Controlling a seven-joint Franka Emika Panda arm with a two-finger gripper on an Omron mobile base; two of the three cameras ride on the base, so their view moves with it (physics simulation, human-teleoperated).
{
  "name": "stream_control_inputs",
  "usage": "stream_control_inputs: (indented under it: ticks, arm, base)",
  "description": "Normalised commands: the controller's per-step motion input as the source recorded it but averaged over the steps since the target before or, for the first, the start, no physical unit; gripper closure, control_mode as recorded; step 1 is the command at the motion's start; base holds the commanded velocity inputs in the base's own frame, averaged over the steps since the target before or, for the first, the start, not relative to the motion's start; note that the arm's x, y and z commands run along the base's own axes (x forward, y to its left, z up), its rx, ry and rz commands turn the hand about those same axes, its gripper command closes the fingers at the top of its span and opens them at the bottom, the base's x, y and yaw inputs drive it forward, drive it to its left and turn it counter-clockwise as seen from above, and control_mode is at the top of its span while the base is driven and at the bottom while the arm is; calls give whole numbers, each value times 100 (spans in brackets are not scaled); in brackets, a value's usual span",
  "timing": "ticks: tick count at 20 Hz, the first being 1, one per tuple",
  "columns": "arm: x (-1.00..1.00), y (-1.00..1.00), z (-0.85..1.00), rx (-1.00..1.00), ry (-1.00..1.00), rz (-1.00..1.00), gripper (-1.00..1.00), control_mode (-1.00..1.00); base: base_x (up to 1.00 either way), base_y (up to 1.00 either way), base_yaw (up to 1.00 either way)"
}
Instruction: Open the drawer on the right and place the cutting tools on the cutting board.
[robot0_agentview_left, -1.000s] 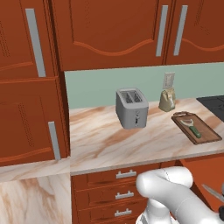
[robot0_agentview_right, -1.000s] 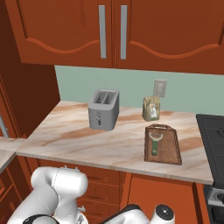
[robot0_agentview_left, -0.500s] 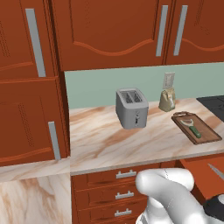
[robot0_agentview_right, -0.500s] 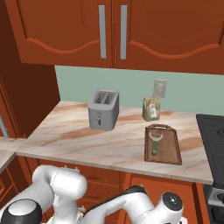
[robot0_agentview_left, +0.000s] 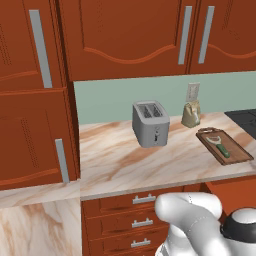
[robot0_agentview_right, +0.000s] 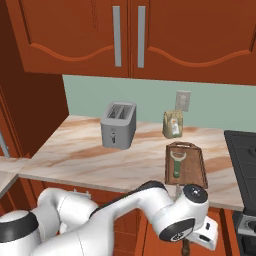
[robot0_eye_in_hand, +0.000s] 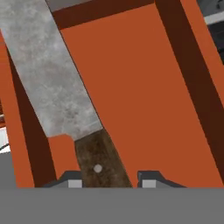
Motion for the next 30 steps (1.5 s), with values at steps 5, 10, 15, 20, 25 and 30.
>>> stream_control_inputs:
  ticks: [5, 10, 15, 20, 25, 30]
  arm:
    - [80, 0, 46, 0, -10, -22, 100, -100]
    - [86, 1, 28, 0, -11, -16, 100, -100]
    - [84, 0, 9, 0, -3, -3, 100, -100]
    - [78, 0, 0, 0, 10, 0, 100, -100]
    - [73, 2, 1, 0, 17, 0, 100, -100]
    - [35, 0, 0, 0, 9, 0, 100, -100]
  base:
    - [0, 0, 0]
    - [0, 0, 0]
    - [0, 0, 0]
    - [0, 0, 0]
    - [0, 0, 0]
    - [0, 0, 0]
